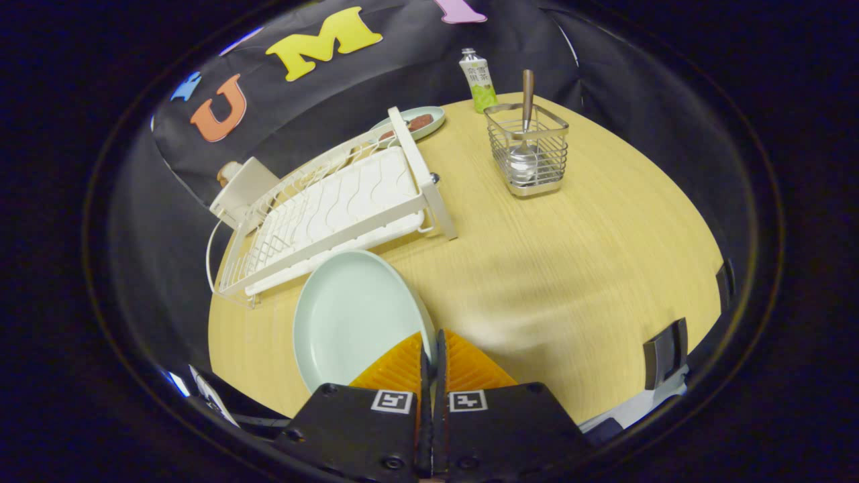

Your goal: Take the plate from the dish rack, then take the spoon from the basket and place it into the plate.

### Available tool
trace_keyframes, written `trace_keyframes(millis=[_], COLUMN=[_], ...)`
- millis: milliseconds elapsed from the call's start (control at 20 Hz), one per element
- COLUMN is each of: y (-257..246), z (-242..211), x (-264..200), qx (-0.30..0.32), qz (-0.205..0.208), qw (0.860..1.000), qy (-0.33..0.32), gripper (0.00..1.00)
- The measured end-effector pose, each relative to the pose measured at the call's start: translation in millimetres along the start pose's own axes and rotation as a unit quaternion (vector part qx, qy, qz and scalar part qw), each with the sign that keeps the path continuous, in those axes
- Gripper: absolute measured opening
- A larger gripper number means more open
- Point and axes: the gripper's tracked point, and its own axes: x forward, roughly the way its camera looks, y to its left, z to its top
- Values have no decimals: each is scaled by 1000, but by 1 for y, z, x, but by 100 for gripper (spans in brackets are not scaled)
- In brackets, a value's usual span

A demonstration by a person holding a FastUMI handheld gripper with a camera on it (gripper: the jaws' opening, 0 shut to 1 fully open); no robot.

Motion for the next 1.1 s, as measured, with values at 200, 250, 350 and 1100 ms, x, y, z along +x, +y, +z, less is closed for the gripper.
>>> trace_keyframes(millis=[200,250,350,1100], y=[-15,-20,-25,-47], z=[-1,-1,-1,47], x=[8,11,14,-35], qx=[-16,-24,-42,-107], qz=[-11,-20,-37,-54], qw=[1000,999,998,985], qy=[11,12,15,-121], gripper=[7,7,6,70])
